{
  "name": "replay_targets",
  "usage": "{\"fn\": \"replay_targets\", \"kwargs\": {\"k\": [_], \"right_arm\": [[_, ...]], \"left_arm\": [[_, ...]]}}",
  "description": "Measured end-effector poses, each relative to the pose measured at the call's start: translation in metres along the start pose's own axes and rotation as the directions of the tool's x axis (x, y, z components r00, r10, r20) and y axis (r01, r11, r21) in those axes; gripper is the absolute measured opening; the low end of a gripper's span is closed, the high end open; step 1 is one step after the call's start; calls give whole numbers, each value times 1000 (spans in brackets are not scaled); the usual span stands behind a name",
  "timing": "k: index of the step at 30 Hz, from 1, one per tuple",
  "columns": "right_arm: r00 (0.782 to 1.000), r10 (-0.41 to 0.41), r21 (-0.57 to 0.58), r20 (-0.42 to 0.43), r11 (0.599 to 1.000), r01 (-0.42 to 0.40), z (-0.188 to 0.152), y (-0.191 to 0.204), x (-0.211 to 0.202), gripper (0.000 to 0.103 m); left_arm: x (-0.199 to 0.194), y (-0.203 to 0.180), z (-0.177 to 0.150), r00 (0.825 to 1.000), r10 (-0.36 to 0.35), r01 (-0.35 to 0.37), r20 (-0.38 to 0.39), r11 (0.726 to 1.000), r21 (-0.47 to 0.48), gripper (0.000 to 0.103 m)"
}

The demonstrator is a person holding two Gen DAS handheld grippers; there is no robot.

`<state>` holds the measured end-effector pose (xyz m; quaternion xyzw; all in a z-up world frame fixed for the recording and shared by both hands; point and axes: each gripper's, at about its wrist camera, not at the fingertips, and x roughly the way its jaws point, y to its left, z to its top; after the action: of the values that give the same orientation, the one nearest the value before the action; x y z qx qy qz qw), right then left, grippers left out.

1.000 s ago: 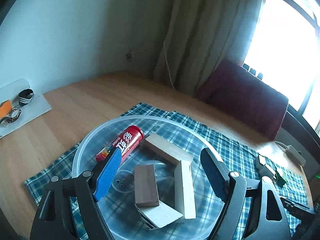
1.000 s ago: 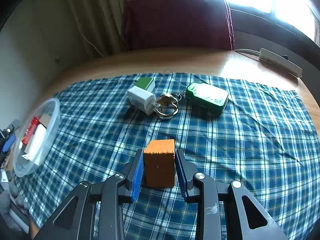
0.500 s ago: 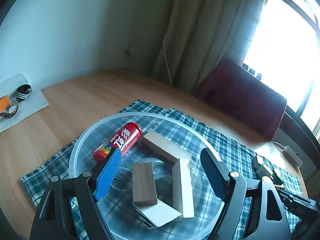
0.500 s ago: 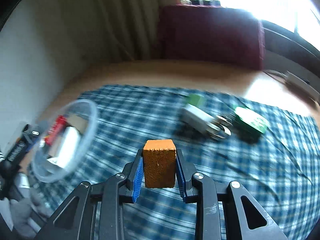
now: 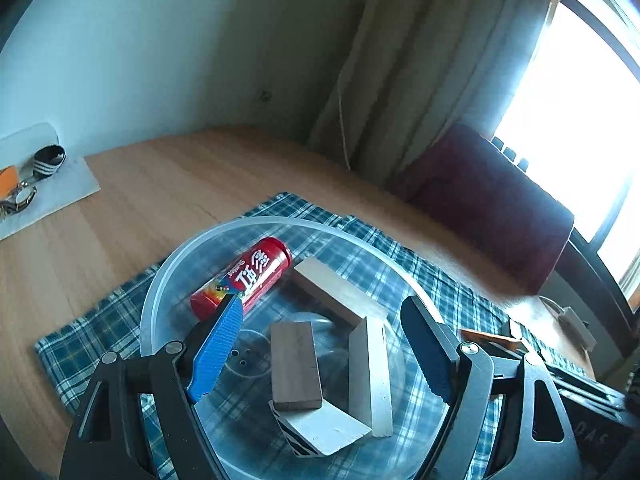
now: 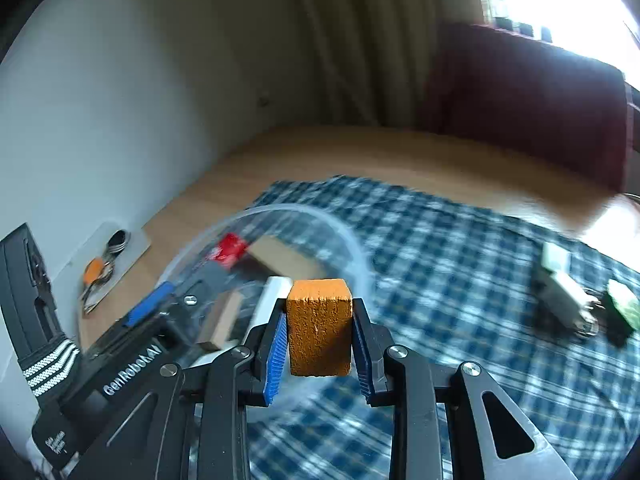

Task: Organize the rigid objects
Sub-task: 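Carry orange wooden block into clear bowl and open right tool, then move right tool back over cloth to green jar-shaped tag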

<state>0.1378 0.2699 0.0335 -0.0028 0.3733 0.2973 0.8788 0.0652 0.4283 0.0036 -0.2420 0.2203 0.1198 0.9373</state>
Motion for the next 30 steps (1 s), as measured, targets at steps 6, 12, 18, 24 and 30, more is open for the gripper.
{"fn": "replay_targets", "kwargs": {"k": [6, 12, 18, 24, 30], "right_arm": [[1000, -23, 28, -19, 999, 24, -8, -8, 3, 52], [997, -71, 57, -36, 996, 73, -26, -32, -3, 53], [993, -98, 101, -63, 989, 104, -40, -54, -5, 53], [992, -106, 126, -63, 985, 113, -46, -66, -12, 53], [989, -134, 150, -57, 978, 141, -49, -76, -17, 63]], "left_arm": [[4, 8, 0, 1000, 1, -2, -24, 999, -50, 83], [4, 3, -1, 1000, 3, -4, -24, 1000, -29, 83], [7, 2, -2, 999, 9, -9, -31, 1000, -22, 83], [10, 0, -2, 999, 12, -12, -35, 1000, -12, 83], [11, 0, -3, 999, 15, -15, -39, 1000, -5, 83]]}}
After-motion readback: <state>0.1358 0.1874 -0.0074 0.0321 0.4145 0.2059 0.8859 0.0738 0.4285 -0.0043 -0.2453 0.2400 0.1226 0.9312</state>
